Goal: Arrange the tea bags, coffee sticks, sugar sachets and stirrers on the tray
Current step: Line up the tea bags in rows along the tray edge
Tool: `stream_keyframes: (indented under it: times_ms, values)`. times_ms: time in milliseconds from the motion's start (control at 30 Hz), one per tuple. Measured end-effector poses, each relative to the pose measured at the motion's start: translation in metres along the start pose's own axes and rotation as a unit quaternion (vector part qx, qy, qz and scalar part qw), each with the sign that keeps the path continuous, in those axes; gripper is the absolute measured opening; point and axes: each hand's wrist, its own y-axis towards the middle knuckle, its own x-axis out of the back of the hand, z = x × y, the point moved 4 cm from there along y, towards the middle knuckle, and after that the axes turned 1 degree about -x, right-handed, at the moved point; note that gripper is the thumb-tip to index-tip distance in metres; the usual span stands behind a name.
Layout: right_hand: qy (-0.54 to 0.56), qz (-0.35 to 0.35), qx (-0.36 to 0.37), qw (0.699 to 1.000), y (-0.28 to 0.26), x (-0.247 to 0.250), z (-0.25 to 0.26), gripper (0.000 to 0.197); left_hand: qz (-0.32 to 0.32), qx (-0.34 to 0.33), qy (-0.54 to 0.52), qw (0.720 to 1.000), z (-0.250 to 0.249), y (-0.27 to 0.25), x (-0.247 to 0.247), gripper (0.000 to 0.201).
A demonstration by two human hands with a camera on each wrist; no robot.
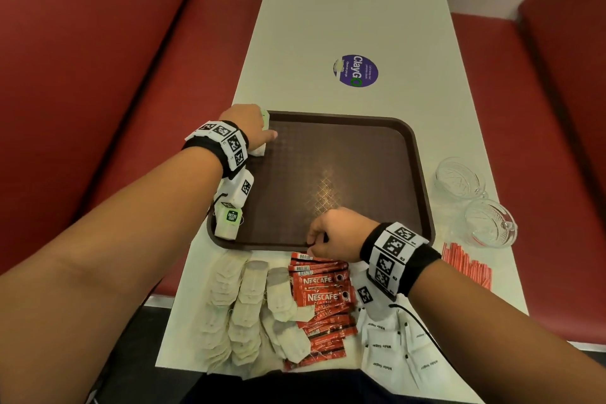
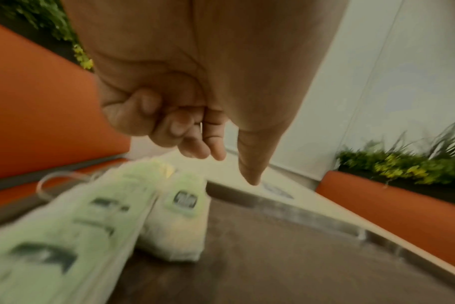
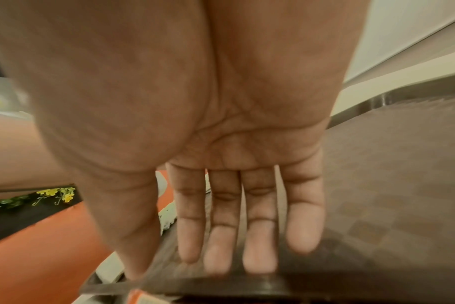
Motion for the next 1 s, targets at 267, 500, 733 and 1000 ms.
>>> stream_keyframes:
  times_ms: [267, 500, 733, 1000]
  values:
    - [-0.012, -0.047, 0.093, 0.994, -0.008, -0.008, 0.037, 0.022, 0.047, -0.173, -0.117, 0.977, -0.017, -0.129, 0.008, 0.009]
    - [-0.102, 0.014, 0.135, 0.985, -0.008, -0.045, 0.066, 0.015, 0.188, -0.229, -0.034, 0.955, 0.005, -0.203, -0.057, 0.015]
    - [-0.182, 0.04, 0.09, 0.978, 0.004, -0.066, 0.065, 0.042, 0.185, -0.229, 0.001, 0.956, 0.02, -0.225, -0.086, 0.035]
    - [-0.159, -0.023, 0.129, 0.979, 0.003, -0.056, 0.069, 0.018, 0.12, -0.196, -0.04, 0.972, 0.019, -0.225, -0.077, 0.023]
